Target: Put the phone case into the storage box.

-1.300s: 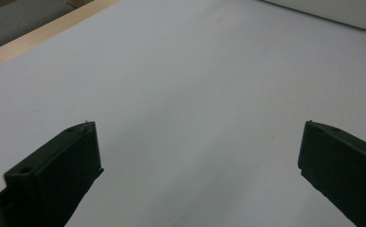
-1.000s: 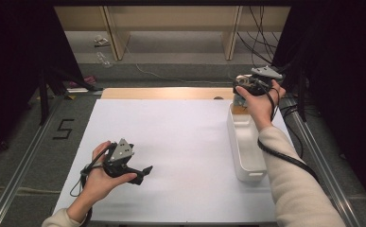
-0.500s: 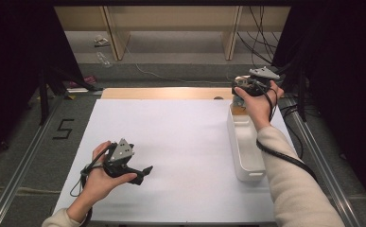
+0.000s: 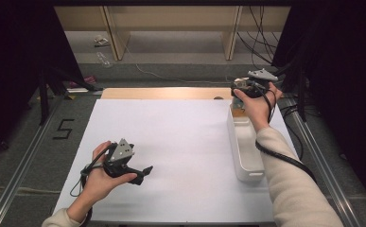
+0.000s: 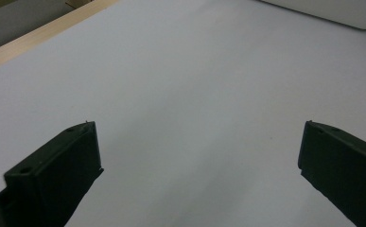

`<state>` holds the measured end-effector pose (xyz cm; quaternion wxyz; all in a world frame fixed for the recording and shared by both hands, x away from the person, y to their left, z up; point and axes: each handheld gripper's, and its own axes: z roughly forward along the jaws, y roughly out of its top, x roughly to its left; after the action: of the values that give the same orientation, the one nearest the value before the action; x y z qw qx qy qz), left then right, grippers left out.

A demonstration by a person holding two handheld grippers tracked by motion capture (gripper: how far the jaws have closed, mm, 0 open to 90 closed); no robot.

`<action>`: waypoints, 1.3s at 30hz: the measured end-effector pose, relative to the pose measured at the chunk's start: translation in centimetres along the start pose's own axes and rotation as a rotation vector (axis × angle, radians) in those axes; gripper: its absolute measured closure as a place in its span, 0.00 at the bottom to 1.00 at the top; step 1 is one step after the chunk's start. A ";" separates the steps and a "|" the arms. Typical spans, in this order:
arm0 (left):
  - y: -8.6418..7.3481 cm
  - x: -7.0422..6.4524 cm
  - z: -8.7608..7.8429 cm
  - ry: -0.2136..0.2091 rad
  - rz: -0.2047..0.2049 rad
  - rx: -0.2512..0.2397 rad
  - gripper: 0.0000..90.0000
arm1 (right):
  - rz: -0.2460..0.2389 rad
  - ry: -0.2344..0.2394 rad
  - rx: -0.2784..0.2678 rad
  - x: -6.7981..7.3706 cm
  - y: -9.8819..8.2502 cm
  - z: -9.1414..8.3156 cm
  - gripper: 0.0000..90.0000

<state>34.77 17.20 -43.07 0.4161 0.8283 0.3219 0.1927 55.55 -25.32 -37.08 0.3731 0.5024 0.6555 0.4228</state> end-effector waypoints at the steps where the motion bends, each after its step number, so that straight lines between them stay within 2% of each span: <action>1: 0.0 0.0 0.0 0.000 -0.001 0.000 0.00 | 0.001 0.001 0.002 0.0 -0.1 0.0 0.14; 39: 0.0 -0.1 0.1 -0.005 0.002 0.002 0.00 | -0.007 0.007 0.040 0.1 -1.0 0.7 0.14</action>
<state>34.80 17.07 -43.14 0.4161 0.8295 0.3201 0.1906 55.85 -25.29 -38.32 0.3623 0.5058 0.6669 0.4102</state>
